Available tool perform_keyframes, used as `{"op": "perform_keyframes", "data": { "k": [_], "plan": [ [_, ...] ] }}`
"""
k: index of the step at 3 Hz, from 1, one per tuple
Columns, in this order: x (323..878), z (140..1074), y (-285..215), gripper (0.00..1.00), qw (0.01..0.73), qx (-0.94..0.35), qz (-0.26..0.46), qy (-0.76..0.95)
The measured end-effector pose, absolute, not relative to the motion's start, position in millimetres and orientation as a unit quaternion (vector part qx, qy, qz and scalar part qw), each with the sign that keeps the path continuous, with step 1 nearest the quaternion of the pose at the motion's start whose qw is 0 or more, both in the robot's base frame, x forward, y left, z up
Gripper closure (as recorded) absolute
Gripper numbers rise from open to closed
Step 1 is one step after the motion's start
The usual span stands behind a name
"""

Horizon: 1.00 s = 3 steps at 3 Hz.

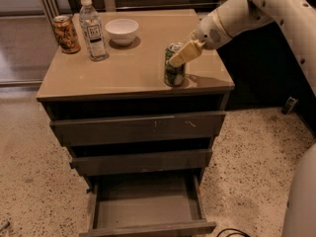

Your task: Pick green can from bottom drawer and place on counter

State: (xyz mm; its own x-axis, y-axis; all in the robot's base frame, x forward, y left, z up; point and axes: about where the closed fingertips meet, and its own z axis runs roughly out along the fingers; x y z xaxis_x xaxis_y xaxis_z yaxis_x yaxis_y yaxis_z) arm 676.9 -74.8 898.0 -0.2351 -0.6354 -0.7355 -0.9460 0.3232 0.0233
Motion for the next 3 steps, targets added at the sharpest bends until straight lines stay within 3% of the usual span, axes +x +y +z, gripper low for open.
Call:
{"op": "perform_keyframes", "data": {
  "k": [1, 3],
  "plan": [
    [676.9, 898.0, -74.7, 0.50, 0.321, -0.529, 0.242, 0.748],
    [676.9, 897.9, -74.7, 0.04, 0.320, -0.529, 0.242, 0.748]
  ]
}}
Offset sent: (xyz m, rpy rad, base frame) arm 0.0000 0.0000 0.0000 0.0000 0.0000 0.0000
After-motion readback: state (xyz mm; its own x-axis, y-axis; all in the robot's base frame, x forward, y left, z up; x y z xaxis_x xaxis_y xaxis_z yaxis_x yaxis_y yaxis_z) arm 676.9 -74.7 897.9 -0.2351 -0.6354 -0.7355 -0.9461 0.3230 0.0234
